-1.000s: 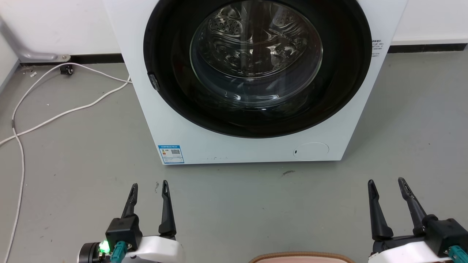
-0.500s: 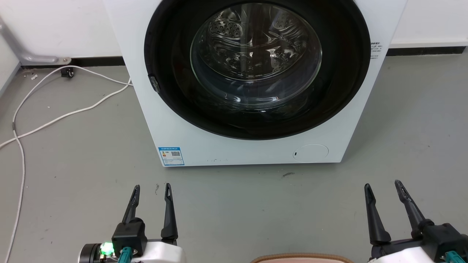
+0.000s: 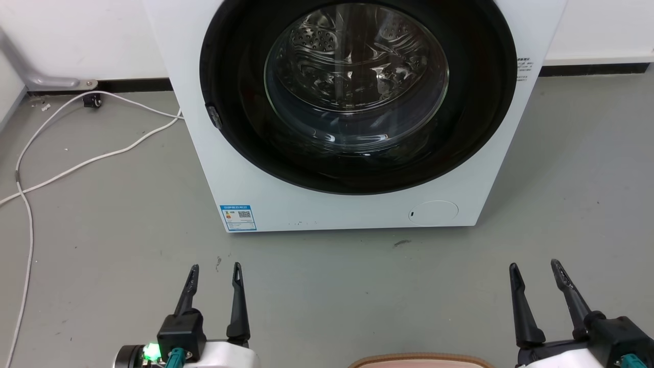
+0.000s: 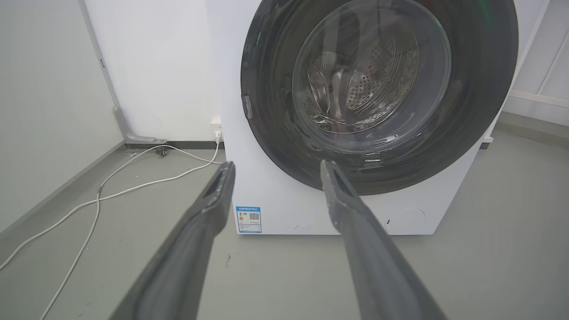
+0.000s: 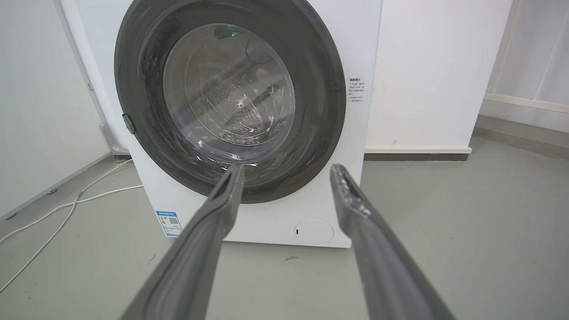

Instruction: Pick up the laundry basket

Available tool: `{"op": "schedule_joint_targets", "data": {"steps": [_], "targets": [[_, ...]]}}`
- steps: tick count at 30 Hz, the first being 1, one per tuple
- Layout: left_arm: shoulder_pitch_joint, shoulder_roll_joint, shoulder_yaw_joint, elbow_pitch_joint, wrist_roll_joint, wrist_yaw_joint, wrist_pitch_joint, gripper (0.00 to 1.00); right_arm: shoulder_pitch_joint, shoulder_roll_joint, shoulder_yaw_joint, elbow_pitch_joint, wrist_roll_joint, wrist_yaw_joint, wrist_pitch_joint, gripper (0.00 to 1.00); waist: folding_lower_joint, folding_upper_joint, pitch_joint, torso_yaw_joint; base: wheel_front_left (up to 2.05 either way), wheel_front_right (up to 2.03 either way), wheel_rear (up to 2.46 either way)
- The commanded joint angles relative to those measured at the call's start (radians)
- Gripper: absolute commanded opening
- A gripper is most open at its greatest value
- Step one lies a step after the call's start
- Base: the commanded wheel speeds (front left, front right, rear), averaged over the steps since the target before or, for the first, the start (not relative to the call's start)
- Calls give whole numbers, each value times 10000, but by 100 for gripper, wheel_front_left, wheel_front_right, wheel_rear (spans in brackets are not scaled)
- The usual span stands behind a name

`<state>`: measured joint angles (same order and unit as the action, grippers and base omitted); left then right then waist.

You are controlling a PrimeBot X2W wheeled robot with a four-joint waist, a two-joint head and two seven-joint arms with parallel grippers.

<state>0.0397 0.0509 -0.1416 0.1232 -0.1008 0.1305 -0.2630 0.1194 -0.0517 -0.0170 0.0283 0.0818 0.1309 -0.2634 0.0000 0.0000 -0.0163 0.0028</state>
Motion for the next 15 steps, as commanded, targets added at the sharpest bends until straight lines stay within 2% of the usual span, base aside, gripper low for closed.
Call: {"op": "schedule_joint_targets", "data": {"steps": [1,7,15], "targets": [[19,-8,-10,38,3,-62,-27,100,40,27,9,44,24,-3,-20,100,0,0,18,-2,0,0,0],[-238,-9,-400,516,-77,-355,-27,100,-50,25,-186,666,-499,-3,-20,100,0,0,222,-35,0,0,0],[-839,-4,-1379,2091,-309,-955,-25,100,-391,21,-729,1985,-1287,-3,-19,100,0,0,927,-130,0,0,0]]}}
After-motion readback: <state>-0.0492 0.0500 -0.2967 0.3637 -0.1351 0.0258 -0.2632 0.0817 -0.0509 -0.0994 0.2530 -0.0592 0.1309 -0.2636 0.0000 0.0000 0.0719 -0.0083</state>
